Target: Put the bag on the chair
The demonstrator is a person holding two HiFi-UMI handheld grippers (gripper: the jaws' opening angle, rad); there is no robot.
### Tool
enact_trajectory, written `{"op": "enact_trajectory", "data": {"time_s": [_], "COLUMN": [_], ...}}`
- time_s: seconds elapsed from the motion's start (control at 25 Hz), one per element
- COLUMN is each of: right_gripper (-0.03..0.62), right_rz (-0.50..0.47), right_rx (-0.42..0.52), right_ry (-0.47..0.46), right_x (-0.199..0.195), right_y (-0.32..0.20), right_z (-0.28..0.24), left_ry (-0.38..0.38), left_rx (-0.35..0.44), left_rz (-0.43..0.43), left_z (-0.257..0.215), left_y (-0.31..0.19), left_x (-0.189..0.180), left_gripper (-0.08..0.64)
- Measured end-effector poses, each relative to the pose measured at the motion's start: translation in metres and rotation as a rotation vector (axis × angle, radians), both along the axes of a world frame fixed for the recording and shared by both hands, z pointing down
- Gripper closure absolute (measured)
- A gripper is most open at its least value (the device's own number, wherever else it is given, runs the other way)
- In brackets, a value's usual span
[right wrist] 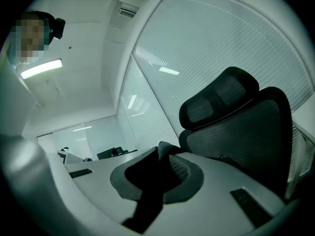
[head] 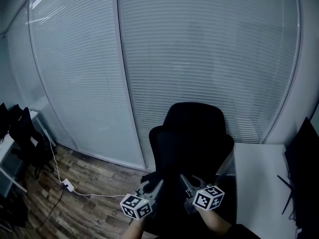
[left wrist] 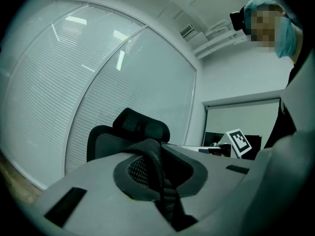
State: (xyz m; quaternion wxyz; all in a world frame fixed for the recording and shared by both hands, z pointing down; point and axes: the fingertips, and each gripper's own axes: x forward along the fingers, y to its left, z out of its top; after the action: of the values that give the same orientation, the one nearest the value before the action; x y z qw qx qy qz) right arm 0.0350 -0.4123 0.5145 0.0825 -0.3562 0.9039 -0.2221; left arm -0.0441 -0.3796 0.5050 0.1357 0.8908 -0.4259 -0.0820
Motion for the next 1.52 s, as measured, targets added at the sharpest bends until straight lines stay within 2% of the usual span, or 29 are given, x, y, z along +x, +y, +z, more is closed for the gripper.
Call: {"op": "enact_trajectory", "data": {"time_s": [0.44,0.92,1.52], "right_gripper": [0.54,0.54,0.538], "right_rz": [-0.037,-0.004,0.04], "right_rx": [-0.006,-0.013,-0.027], "right_ry": [0.007,0.069,0.142], "right_x": [-0.004,-0.002,-0.007], "right_y": [-0.055,-0.113,-0.137], "right_z": [0.01,0.047,0.09], "left_ry": [-0.035,-0.089,-0.152], "left_rx": [-0.014,-0.052,-0.085], "left_rz": [-0.05,-0.064,-0.036], "left_z": [0.009,0.043,0.084], "left_y": [-0.053,-0.11,-0.137], "left_x": [-0.004,-0.002,0.003], "left_gripper": [0.515,0.515,0.514]}}
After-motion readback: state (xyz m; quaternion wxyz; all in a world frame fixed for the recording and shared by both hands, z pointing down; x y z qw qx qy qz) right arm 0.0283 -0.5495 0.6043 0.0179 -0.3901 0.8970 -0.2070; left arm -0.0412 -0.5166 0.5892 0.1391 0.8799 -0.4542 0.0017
